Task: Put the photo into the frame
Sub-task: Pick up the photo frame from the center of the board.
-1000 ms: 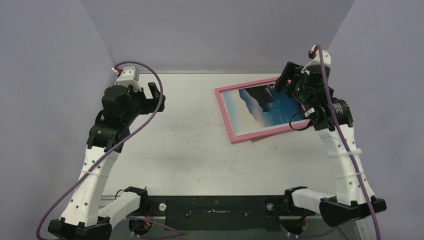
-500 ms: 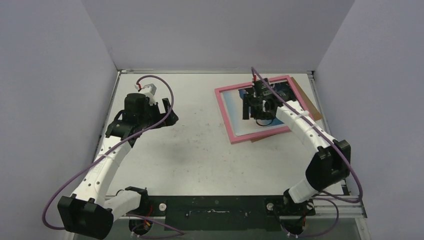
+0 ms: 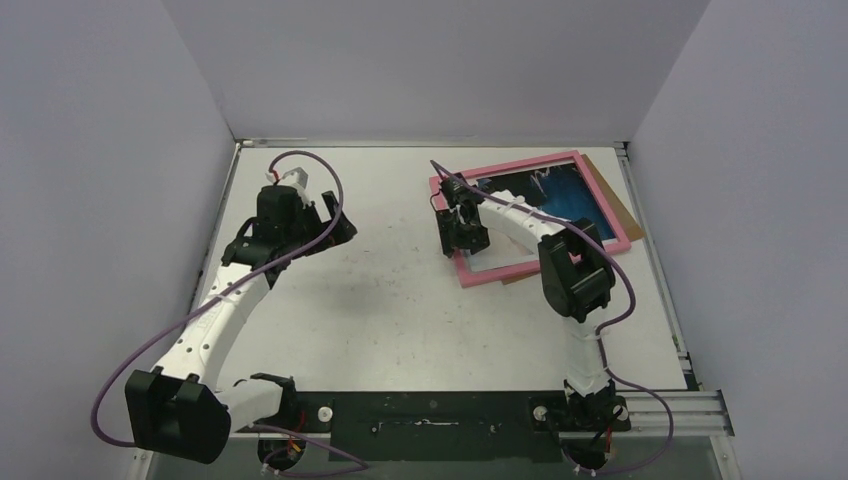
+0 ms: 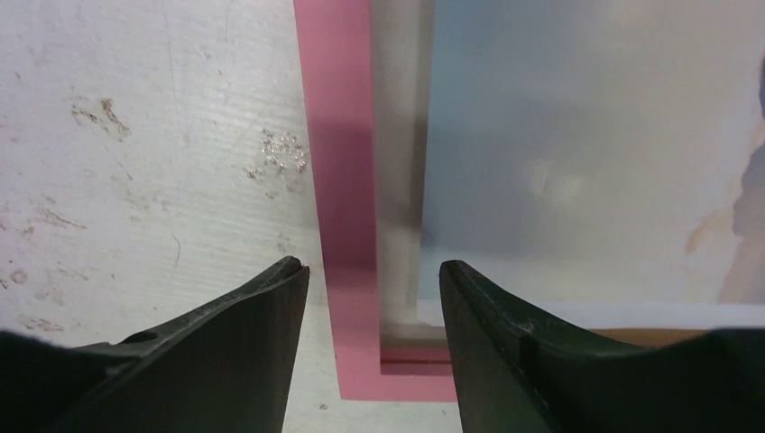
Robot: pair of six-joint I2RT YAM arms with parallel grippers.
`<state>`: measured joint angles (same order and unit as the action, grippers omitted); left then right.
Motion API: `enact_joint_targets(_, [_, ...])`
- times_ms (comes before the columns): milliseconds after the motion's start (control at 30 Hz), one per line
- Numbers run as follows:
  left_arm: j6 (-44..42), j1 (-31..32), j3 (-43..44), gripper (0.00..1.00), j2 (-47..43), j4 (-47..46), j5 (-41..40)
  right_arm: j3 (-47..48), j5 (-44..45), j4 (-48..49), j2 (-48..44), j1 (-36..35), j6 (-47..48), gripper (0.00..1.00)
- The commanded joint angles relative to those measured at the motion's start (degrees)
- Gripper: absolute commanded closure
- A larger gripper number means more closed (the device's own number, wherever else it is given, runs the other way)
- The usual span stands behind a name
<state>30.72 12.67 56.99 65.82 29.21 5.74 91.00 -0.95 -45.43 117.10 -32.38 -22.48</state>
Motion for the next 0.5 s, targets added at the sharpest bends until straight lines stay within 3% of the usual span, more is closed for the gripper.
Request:
enact_joint_targets(0, [2.0,-0.4,-1.2,0.03,1.4,-7.1,-1.2,4.0,-0.1,2.1,2.3,-0.2,1.2,0.47])
enact_joint_targets(167, [2.3,-0.7,-1.1,0.03,3.4,-9.5,-1.2,6.1,0.7,1.1,4.9,-1.2,1.6,0.64])
enact_joint_targets(467, [1.9,-0.8,-0.4,0.03,7.0,-12.0,-0.4,5.5,4.1,2.6,6.6,-2.2,0.5,0.64])
